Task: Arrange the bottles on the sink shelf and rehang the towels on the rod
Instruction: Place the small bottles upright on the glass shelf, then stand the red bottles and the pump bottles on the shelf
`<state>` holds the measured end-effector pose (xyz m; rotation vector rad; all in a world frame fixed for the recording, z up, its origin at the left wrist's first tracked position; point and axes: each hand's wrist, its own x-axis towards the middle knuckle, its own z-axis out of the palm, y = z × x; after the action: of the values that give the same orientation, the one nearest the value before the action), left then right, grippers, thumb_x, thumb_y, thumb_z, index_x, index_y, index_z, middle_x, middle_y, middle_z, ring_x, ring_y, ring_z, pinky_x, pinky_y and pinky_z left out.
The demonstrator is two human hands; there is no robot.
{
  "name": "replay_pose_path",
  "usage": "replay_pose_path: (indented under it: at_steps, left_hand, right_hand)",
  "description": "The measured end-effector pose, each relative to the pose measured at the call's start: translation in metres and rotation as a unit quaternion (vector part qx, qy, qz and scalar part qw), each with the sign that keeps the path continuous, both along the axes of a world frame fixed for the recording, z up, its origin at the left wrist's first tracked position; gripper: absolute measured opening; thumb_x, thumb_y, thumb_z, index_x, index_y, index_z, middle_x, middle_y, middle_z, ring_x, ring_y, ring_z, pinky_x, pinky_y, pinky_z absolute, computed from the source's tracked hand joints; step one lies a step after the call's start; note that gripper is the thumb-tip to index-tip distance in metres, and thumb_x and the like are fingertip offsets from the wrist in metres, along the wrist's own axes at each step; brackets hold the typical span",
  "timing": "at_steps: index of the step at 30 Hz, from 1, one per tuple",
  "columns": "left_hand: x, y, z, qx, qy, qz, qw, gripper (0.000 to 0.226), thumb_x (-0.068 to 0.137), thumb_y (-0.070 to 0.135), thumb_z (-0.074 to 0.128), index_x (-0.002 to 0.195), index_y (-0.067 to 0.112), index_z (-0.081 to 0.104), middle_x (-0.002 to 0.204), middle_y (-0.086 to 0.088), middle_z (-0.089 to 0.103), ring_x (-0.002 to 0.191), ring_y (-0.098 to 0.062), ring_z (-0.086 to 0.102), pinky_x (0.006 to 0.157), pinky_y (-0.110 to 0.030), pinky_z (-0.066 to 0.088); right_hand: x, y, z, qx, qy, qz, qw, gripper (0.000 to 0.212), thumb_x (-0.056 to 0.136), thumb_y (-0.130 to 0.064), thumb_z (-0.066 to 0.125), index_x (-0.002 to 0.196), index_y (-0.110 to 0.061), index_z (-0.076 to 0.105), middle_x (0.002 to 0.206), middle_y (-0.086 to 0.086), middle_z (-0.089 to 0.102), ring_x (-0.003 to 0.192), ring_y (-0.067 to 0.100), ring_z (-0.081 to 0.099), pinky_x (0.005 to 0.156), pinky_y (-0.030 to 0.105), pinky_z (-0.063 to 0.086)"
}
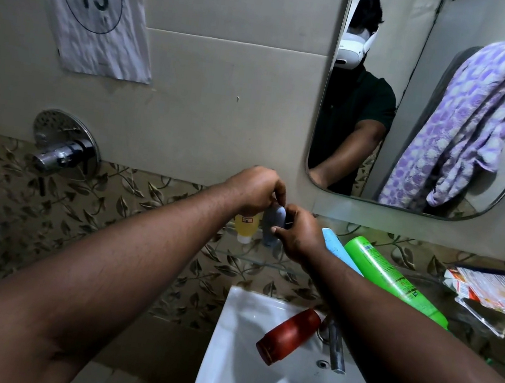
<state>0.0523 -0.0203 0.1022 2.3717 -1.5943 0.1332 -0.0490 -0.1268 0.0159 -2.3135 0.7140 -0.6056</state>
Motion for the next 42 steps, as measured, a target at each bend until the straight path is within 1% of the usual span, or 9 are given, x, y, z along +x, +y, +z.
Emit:
replay_pose_path:
  at_steps: [12, 17, 23, 26, 29, 32, 36, 40, 42]
  left_hand:
    - [0.005, 0.002, 0.001, 0.0, 0.023, -0.004, 1.0, 0.018, 0.091, 0.015, 0.073, 0.105, 0.023, 0.079, 0.103, 0.002, 0.078, 0.094, -0.016, 0.071, 0.077, -0.03, 0.053]
    - [-0.002, 0.009, 0.006, -0.042, -0.046, -0.014, 0.998, 0.037, 0.097, 0.017, 0.066, 0.133, 0.023, 0.066, 0.12, 0.0, 0.069, 0.111, -0.02, 0.063, 0.085, -0.03, 0.047]
    - [-0.054, 0.044, -0.054, -0.307, -0.303, -0.16, 0.888, 0.012, 0.092, 0.015, 0.06, 0.09, 0.013, 0.072, 0.076, -0.008, 0.063, 0.063, -0.03, 0.053, 0.054, -0.039, 0.042]
    - [-0.077, 0.056, -0.134, -0.206, -0.221, -0.21, 0.93, 0.005, 0.089, 0.02, 0.065, 0.091, 0.016, 0.069, 0.08, -0.005, 0.063, 0.066, -0.026, 0.056, 0.055, -0.034, 0.042]
    - [-0.088, 0.054, -0.204, -0.11, -0.035, -0.114, 0.987, 0.023, 0.09, 0.035, 0.064, 0.11, 0.025, 0.067, 0.1, 0.004, 0.068, 0.09, -0.023, 0.067, 0.071, -0.032, 0.05]
    - [-0.099, 0.04, -0.248, -0.009, 0.131, 0.002, 0.991, 0.05, 0.088, 0.044, 0.061, 0.136, 0.029, 0.056, 0.123, 0.003, 0.065, 0.114, -0.021, 0.062, 0.088, -0.034, 0.052]
    - [-0.11, 0.022, -0.284, 0.075, 0.111, 0.045, 0.99, 0.064, 0.085, 0.06, 0.055, 0.138, 0.022, 0.057, 0.132, -0.008, 0.064, 0.121, -0.036, 0.06, 0.092, -0.043, 0.051]
    - [-0.152, 0.005, -0.248, 0.158, 0.241, 0.148, 0.946, 0.018, 0.08, 0.011, 0.077, 0.089, 0.018, 0.063, 0.083, -0.004, 0.06, 0.083, -0.024, 0.049, 0.07, -0.032, 0.045]
    - [-0.136, -0.012, -0.294, 0.116, 0.254, 0.165, 0.946, 0.009, 0.097, 0.037, 0.062, 0.099, 0.034, 0.071, 0.082, 0.018, 0.059, 0.08, 0.002, 0.035, 0.053, -0.005, 0.028]
  right_hand:
    - [-0.003, -0.008, 0.002, -0.005, 0.01, 0.029, 1.0, 0.022, 0.085, -0.012, 0.076, 0.102, -0.018, 0.064, 0.094, 0.003, 0.072, 0.087, 0.023, 0.067, 0.075, 0.036, 0.055]
    - [-0.009, -0.009, 0.002, 0.052, 0.009, 0.033, 0.998, 0.04, 0.081, 0.001, 0.073, 0.115, -0.018, 0.062, 0.108, 0.001, 0.071, 0.099, 0.021, 0.067, 0.085, 0.038, 0.057]
    - [-0.03, -0.024, 0.016, -0.028, -0.002, -0.042, 0.999, 0.035, 0.08, -0.001, 0.063, 0.1, -0.029, 0.061, 0.095, -0.007, 0.07, 0.095, 0.022, 0.069, 0.084, 0.036, 0.055]
    - [-0.05, -0.015, 0.026, -0.1, -0.007, -0.073, 0.992, 0.03, 0.079, -0.003, 0.06, 0.099, -0.025, 0.064, 0.094, -0.005, 0.069, 0.091, 0.02, 0.064, 0.071, 0.029, 0.044]
    - [-0.069, 0.006, 0.028, -0.215, -0.066, -0.063, 0.972, 0.023, 0.075, -0.007, 0.059, 0.09, -0.023, 0.063, 0.09, 0.0, 0.065, 0.088, 0.029, 0.06, 0.066, 0.036, 0.042]
    - [-0.083, 0.032, 0.014, -0.334, -0.13, 0.004, 0.933, 0.012, 0.076, -0.007, 0.06, 0.078, -0.019, 0.063, 0.078, 0.007, 0.059, 0.074, 0.035, 0.055, 0.061, 0.044, 0.04]
    - [-0.106, 0.068, -0.031, -0.396, -0.155, 0.083, 0.901, 0.016, 0.086, -0.007, 0.06, 0.075, -0.017, 0.065, 0.076, 0.008, 0.057, 0.068, 0.03, 0.049, 0.059, 0.042, 0.034]
    - [-0.135, 0.08, -0.08, -0.37, -0.095, 0.147, 0.913, 0.024, 0.095, -0.016, 0.05, 0.076, -0.015, 0.064, 0.076, 0.006, 0.057, 0.068, 0.027, 0.049, 0.06, 0.04, 0.037]
    - [-0.151, 0.074, -0.099, -0.351, -0.063, 0.175, 0.918, 0.009, 0.084, -0.012, 0.06, 0.077, -0.018, 0.062, 0.077, 0.003, 0.055, 0.069, 0.026, 0.048, 0.062, 0.041, 0.037]
